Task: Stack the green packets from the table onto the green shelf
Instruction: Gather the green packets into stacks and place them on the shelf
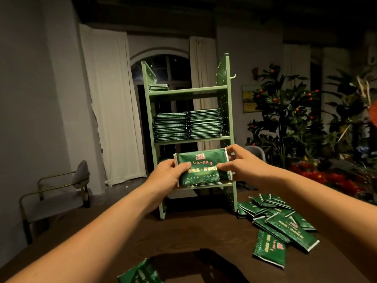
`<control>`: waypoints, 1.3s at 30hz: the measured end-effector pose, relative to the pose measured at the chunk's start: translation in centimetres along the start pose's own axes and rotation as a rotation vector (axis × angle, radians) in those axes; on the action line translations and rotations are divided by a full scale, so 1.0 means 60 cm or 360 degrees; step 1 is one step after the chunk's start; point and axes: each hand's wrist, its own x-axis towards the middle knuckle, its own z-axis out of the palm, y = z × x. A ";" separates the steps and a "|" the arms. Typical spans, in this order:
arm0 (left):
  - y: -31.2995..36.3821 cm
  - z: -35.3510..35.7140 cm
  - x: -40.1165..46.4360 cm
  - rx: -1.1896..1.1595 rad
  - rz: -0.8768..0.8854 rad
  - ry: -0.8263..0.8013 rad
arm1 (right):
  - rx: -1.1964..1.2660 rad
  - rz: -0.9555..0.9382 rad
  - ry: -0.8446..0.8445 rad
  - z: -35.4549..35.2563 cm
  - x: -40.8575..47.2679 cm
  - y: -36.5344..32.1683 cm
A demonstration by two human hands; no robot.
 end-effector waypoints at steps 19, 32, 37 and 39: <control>0.111 -0.030 0.110 -0.0215 0.0102 0.0118 | -0.2040 -0.1729 0.0499 -0.080 0.100 -0.075; 0.316 -0.053 0.294 -0.0140 -0.0056 0.0135 | -0.2084 -0.2008 0.0122 -0.136 0.226 -0.262; 0.406 -0.072 0.353 0.0170 -0.0032 0.0183 | -0.2074 -0.1839 0.0203 -0.166 0.280 -0.337; 0.420 -0.095 0.374 0.0526 0.0019 0.0276 | -0.2074 -0.1738 0.0216 -0.169 0.304 -0.357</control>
